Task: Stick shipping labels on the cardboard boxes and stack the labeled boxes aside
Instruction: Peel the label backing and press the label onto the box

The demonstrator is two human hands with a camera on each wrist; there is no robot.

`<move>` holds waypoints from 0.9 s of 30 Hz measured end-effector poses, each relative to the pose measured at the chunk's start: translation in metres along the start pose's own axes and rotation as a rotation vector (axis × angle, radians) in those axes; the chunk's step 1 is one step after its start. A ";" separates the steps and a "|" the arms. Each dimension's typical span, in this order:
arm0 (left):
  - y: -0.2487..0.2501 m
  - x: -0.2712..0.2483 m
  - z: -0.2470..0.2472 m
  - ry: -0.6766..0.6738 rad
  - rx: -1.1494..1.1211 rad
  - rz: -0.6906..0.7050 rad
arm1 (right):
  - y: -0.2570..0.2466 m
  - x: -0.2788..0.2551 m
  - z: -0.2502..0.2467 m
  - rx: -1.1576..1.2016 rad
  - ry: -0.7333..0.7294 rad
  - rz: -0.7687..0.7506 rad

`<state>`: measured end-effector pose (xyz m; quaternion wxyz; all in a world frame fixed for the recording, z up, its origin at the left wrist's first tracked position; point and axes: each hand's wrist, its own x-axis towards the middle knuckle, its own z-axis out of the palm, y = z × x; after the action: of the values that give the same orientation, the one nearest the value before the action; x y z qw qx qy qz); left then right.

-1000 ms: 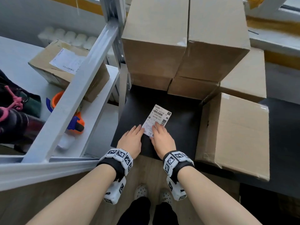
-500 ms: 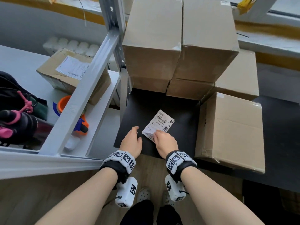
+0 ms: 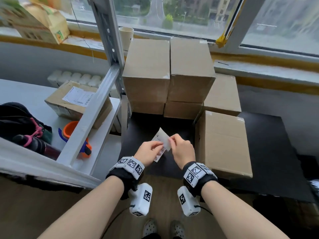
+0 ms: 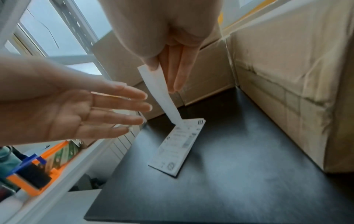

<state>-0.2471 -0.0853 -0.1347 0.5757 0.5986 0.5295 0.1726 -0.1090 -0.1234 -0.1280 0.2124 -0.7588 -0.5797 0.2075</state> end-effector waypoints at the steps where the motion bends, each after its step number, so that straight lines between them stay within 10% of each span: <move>1: 0.010 0.000 0.001 -0.016 -0.031 0.009 | -0.001 -0.001 -0.006 0.014 0.013 -0.004; 27: 0.098 -0.011 0.027 -0.040 -0.410 -0.028 | 0.007 -0.001 -0.077 0.333 0.055 -0.107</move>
<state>-0.1867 -0.0862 -0.0520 0.6981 0.4649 0.4802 0.2568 -0.0606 -0.1322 -0.0681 0.3618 -0.6867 -0.5707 0.2682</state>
